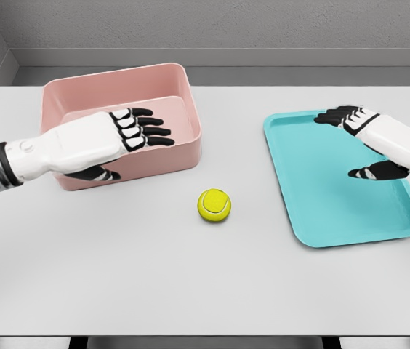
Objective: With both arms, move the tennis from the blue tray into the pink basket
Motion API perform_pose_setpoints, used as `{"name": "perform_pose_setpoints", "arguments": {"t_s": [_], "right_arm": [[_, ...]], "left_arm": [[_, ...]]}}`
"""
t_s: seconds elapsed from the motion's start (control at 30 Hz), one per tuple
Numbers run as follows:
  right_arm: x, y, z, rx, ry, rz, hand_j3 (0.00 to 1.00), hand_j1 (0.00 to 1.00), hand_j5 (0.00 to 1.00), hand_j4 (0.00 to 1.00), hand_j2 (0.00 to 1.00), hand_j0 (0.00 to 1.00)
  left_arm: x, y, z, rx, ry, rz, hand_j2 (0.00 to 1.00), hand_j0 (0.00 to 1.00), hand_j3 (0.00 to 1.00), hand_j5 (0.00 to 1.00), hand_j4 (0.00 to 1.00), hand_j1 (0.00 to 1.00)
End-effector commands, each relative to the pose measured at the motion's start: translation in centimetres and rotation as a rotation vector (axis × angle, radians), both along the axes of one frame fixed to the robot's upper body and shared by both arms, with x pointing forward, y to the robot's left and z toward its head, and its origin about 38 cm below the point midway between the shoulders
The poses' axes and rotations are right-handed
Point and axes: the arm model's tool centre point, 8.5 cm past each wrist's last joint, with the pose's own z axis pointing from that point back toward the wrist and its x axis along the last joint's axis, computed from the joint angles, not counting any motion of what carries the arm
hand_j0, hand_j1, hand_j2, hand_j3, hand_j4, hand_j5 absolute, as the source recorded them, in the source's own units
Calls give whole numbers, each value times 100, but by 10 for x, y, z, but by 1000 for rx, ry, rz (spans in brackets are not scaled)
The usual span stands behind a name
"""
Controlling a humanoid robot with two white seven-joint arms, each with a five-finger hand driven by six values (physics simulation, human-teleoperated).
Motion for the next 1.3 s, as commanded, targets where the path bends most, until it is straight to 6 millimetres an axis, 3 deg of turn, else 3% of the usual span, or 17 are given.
{"name": "perform_pose_setpoints", "arguments": {"t_s": [0.0, 0.13, 0.6, 1.1, 1.27], "right_arm": [[1, 5, -8, 47, 11, -5, 100, 100, 100, 100, 100, 100], [-2, -9, -7, 60, 4, -50, 100, 100, 100, 100, 100, 100], [-3, -9, -12, 76, 15, -56, 100, 100, 100, 100, 100, 100], [-3, -10, -12, 75, 14, -59, 100, 100, 100, 100, 100, 100], [-2, -17, -20, 80, 41, -80, 100, 100, 100, 100, 100, 100]], "left_arm": [[-2, -19, -13, 1, 8, -32, 100, 100, 100, 100, 100, 100], [-4, -39, -24, 29, 33, -70, 100, 100, 100, 100, 100, 100], [-10, -77, -36, 100, 23, -174, 100, 100, 100, 100, 100, 100], [-13, -97, -37, 142, 14, -244, 100, 100, 100, 100, 100, 100], [-13, -102, -37, 146, 11, -257, 100, 100, 100, 100, 100, 100]]}}
